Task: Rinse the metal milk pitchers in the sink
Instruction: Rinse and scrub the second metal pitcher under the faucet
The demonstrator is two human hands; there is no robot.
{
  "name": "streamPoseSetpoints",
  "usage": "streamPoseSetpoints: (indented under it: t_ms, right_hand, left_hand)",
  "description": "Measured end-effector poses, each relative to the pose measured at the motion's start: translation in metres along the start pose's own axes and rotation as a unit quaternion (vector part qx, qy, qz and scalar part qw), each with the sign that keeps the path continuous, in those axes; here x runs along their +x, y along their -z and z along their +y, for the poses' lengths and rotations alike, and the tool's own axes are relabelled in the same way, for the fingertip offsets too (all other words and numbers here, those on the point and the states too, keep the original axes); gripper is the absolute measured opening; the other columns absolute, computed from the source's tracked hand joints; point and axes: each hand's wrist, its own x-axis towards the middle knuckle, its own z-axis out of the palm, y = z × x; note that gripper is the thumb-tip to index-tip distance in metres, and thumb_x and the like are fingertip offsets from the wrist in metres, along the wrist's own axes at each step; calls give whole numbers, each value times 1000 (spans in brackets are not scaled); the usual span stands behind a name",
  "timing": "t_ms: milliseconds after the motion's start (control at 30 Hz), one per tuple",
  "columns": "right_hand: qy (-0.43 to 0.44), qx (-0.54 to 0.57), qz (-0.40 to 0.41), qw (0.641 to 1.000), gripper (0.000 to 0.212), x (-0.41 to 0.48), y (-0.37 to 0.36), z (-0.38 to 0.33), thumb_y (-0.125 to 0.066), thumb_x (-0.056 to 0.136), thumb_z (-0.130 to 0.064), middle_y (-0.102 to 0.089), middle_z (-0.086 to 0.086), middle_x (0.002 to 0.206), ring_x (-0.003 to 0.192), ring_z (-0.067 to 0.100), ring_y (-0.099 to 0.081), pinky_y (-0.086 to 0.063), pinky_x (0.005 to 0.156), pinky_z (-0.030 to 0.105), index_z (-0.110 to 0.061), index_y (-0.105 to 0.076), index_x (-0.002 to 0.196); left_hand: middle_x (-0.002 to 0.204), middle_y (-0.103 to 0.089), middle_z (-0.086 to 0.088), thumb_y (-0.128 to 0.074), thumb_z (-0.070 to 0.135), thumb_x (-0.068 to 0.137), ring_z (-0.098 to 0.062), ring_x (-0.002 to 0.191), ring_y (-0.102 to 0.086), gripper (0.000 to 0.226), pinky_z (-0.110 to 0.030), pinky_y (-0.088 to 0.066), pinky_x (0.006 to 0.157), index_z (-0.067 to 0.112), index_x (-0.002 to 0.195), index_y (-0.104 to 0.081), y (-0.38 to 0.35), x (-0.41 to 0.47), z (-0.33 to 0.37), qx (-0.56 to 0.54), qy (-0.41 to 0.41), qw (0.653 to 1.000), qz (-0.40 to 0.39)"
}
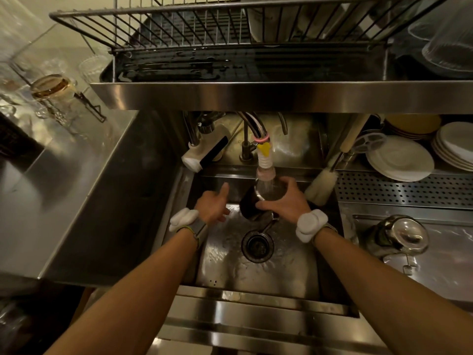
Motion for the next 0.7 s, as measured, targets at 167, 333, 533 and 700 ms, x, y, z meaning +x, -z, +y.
streamPoseSetpoints:
  t_ms: [167, 333, 533, 700]
  right_hand:
    - [14, 1, -13, 1000, 106, 3, -12, -7, -88, 48, -43, -49, -7, 113, 103, 14, -51, -41, 84, 24, -19, -32, 136]
    - [41, -40, 20, 998, 105, 2, -9, -8, -86, 45, -49, -56, -1, 124, 108, 20, -55, -45, 90, 30, -25, -35, 134]
    - [41, -65, 3, 997, 105, -6, -10, -10, -81, 40, -54, -59, -2, 120, 106, 21, -59, -49, 91, 35, -26, -36, 131]
    - [47, -48, 21, 998, 112, -5, -9, -18, -82, 39, -54, -57, 2, 125, 109, 23, -57, -48, 94, 40, -24, -32, 134]
  left_hand:
    - [62, -68, 0, -35, 67, 87, -11, 38, -58, 57, -16, -37, 38, 17, 79, -62, 2, 2, -10, 11, 3, 1000, 6]
    - [66, -71, -1, -35, 65, 88, -14, 48, -62, 54, -20, -42, 46, 20, 76, -62, 1, 4, -13, 11, -17, 1000, 1]
    - [71, -70, -4, -40, 57, 92, -20, 58, -65, 46, -25, -49, 54, 17, 84, -63, -4, 2, -12, 5, -38, 999, -6]
    - [65, -69, 0, -44, 54, 91, -19, 54, -64, 41, -25, -49, 56, 20, 76, -62, -5, 7, -11, 2, -64, 998, 0]
